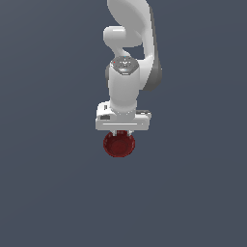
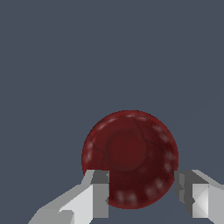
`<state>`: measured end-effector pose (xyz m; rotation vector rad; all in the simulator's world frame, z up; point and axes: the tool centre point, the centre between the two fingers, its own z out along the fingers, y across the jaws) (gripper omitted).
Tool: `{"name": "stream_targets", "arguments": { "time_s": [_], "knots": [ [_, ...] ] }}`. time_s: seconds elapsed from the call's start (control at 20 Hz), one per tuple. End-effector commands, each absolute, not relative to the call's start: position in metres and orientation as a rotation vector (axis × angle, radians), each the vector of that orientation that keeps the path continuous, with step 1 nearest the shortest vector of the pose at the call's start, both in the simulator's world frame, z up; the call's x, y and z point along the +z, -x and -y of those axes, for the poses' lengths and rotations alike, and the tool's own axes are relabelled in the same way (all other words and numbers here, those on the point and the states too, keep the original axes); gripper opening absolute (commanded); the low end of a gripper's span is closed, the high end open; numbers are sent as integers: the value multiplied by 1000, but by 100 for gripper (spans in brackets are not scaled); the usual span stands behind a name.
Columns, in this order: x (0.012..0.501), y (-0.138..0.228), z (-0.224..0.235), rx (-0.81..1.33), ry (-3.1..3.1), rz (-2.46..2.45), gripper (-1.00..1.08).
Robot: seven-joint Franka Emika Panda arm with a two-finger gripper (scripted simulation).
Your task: Pick up the object and move it to a goal position.
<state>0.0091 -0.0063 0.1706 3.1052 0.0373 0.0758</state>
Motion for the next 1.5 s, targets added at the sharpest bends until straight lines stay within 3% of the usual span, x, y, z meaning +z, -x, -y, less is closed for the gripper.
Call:
{"name": "stream_targets", "arguments": {
  "time_s": [0.0, 1.45],
  "knots": [
    [166, -7, 7, 78, -3079, -86, 28],
    [79, 59, -24, 101, -2547, -1107, 28]
  ]
}}
